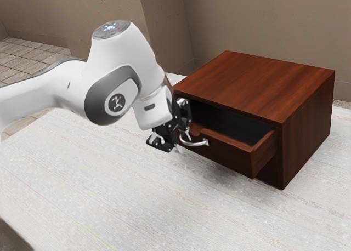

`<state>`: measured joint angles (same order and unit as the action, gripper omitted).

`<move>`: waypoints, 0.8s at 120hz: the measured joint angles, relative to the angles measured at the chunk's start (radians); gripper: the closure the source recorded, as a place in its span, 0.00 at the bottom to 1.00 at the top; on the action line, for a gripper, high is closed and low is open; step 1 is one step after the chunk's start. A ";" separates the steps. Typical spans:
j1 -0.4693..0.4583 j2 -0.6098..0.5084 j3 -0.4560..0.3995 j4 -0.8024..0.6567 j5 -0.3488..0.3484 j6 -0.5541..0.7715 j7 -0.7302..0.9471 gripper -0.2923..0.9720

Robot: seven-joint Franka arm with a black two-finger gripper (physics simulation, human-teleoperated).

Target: Pull the drawer handle with one arm to open the drawer

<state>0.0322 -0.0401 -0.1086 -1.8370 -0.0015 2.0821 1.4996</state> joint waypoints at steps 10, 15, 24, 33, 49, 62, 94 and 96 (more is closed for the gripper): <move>-0.002 -0.016 0.002 -0.024 0.000 0.001 -0.003 0.62; -0.002 -0.024 0.003 -0.036 -0.001 0.002 -0.005 0.62; -0.002 -0.044 0.003 -0.057 -0.001 0.004 -0.007 0.63; -0.001 -0.067 0.003 -0.078 -0.001 0.005 -0.010 0.64; -0.001 -0.098 0.003 -0.113 -0.002 0.008 -0.015 0.63; 0.000 -0.140 0.002 -0.158 -0.005 0.010 -0.021 0.63; -0.010 -0.363 -0.032 -0.082 -0.015 -0.036 -0.040 0.42; -0.010 -0.365 -0.032 -0.064 -0.016 -0.048 -0.044 0.41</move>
<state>0.0217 -0.4048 -0.1410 -1.9008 -0.0171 2.0344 1.4559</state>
